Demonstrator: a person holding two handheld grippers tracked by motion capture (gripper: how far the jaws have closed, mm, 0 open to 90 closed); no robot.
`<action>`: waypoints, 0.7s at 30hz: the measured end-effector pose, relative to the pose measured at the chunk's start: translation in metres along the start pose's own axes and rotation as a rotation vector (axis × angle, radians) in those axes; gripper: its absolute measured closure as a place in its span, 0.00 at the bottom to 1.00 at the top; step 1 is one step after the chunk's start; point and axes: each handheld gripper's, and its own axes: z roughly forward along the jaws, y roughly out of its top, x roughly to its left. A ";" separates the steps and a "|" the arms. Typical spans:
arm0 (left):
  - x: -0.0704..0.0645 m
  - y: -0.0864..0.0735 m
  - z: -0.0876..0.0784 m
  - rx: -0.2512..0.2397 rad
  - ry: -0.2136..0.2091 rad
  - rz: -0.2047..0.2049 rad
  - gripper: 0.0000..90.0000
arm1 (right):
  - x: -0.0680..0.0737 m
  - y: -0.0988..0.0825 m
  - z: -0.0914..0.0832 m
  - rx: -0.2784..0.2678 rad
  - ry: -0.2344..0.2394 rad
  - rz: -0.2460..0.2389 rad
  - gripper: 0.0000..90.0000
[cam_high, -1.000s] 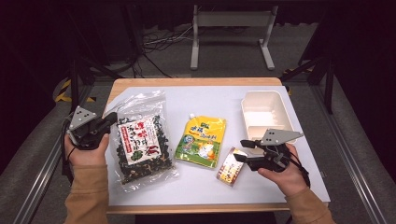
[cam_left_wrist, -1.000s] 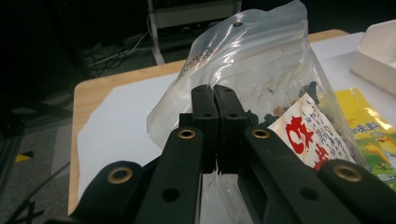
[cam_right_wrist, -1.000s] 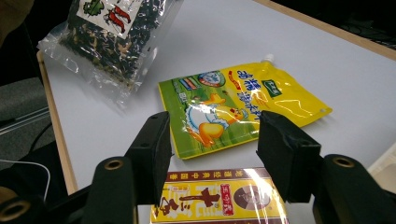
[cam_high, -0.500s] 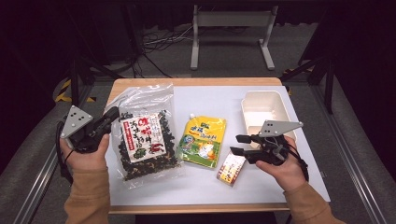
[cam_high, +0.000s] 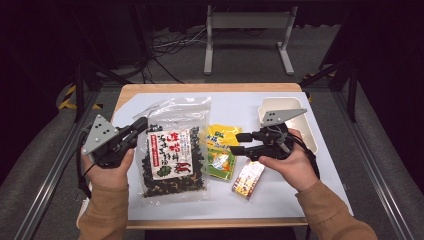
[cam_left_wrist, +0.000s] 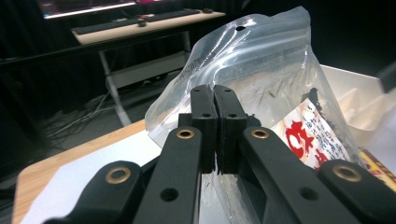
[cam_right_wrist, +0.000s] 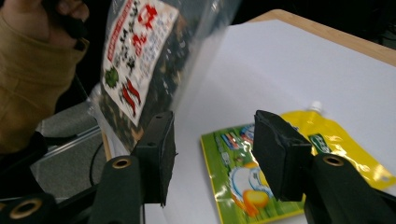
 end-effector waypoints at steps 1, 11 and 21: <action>-0.004 0.001 0.002 -0.005 -0.012 0.005 0.98 | 0.001 0.001 0.002 -0.008 0.005 -0.001 0.54; -0.025 0.004 0.008 -0.022 -0.097 0.049 0.98 | 0.003 0.014 0.021 -0.018 0.079 0.024 0.52; -0.031 0.003 0.010 -0.055 -0.158 0.048 0.98 | 0.000 0.016 0.038 -0.004 0.175 0.055 0.68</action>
